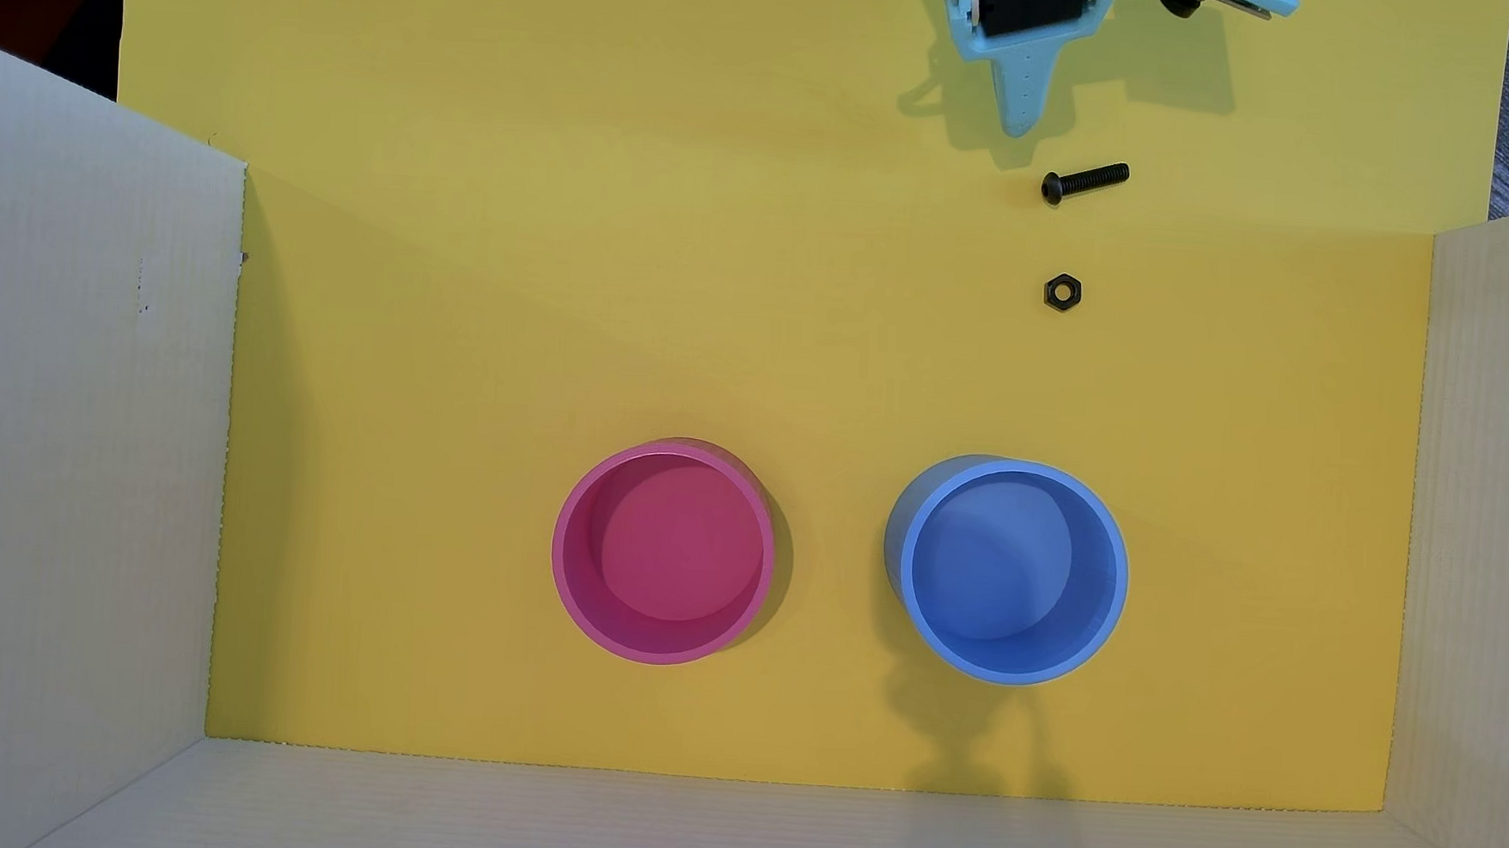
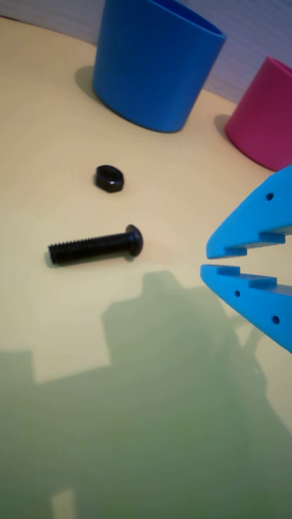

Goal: Pick up the bolt and place it in the pink box

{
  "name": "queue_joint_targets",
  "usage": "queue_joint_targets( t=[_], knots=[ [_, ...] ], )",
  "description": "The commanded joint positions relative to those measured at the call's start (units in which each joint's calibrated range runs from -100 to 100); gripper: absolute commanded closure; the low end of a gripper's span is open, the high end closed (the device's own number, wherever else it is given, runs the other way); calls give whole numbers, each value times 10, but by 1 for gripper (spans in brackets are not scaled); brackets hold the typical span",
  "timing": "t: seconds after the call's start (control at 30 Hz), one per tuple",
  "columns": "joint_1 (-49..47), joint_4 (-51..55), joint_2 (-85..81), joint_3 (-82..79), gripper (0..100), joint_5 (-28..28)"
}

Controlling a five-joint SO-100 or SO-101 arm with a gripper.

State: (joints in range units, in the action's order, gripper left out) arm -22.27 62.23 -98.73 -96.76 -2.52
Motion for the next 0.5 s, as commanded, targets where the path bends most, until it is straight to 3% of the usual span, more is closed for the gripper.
queue_joint_targets(
  t=[0.0,0.2,0.47],
  knots=[
    [1,-7,-1,12,96,9],
    [3,-8,-1,69,83,17],
    [-49,1,4,88,80,19]
  ],
)
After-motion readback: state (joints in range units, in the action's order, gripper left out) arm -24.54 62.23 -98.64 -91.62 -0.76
